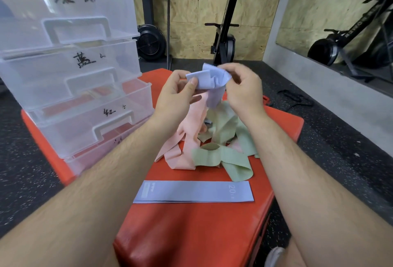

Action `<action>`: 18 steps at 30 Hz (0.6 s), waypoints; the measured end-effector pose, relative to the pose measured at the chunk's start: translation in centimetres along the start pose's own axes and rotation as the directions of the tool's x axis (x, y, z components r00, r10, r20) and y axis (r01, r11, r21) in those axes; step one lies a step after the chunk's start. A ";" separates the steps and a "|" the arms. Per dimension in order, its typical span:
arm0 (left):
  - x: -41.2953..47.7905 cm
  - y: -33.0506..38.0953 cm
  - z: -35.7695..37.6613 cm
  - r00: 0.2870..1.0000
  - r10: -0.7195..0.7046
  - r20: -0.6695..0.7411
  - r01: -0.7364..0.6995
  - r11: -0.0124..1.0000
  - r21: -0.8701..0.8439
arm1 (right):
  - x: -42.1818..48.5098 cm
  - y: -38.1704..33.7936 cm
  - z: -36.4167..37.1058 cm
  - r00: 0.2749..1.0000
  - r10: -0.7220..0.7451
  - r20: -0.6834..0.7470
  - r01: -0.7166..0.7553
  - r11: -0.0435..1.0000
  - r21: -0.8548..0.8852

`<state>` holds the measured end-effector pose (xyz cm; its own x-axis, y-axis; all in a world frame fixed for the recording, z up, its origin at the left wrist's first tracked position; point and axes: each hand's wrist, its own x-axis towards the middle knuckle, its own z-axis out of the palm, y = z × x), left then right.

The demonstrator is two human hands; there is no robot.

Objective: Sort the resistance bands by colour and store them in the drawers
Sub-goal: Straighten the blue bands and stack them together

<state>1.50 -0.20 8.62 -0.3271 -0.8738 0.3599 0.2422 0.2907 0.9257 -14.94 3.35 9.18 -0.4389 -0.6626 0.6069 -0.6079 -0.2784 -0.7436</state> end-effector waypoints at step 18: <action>-0.2 -0.5 0.3 0.998 0.006 -0.056 -0.008 0.999 -0.036 | -0.5 -0.9 -1.6 0.955 0.226 0.192 -0.231 0.973 0.002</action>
<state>1.21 -0.04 8.09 -0.2735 -0.8925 0.3586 0.2773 0.2839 0.9179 -15.21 5.05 9.99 -0.4295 -0.8292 0.3576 -0.4890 -0.1193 -0.8641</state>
